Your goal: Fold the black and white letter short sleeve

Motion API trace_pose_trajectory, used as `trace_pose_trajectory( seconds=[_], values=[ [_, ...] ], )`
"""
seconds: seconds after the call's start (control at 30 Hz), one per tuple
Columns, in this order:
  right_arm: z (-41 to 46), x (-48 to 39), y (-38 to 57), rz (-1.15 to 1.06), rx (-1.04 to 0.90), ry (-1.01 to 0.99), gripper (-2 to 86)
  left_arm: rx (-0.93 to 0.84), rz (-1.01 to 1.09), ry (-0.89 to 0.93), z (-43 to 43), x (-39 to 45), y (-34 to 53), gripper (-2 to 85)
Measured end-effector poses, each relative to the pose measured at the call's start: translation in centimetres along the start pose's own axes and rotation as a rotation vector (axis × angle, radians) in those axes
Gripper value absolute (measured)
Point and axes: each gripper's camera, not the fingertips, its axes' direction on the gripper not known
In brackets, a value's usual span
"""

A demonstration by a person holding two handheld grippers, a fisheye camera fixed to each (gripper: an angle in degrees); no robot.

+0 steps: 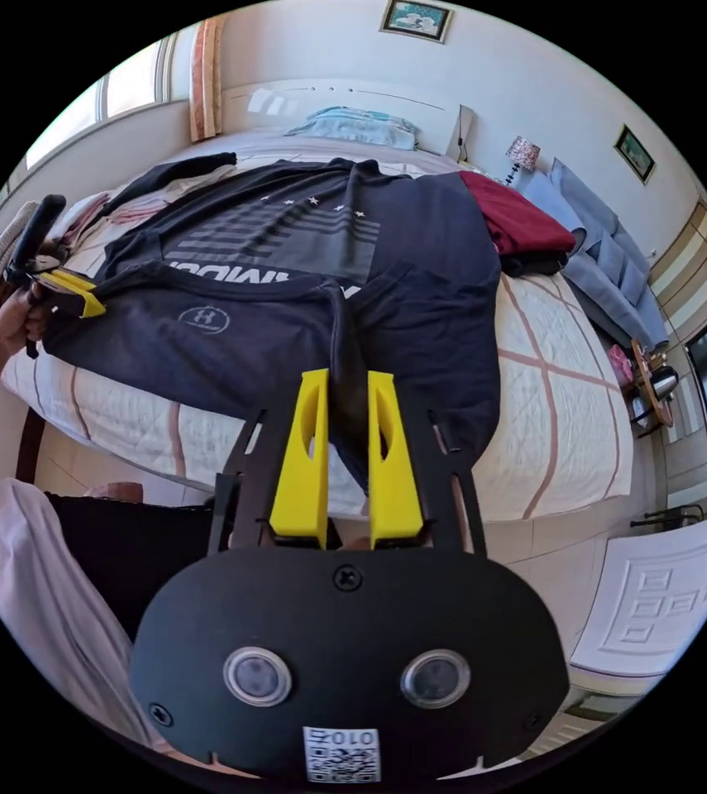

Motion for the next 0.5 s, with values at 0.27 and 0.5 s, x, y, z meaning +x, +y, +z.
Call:
trace_pose_trajectory(
  seconds=[0.27, 0.5],
  values=[
    [-6.3, 6.1, 3.6, -0.076, 0.163, -0.240, 3.9, 0.053, 0.074, -0.107, -3.5, 3.7, 2.3, 0.4],
    [-11.1, 10.2, 8.3, -0.274, 0.301, -0.524, 3.9, 0.024, 0.290, -0.197, -5.7, 10.2, 5.0, 0.1]
  ],
)
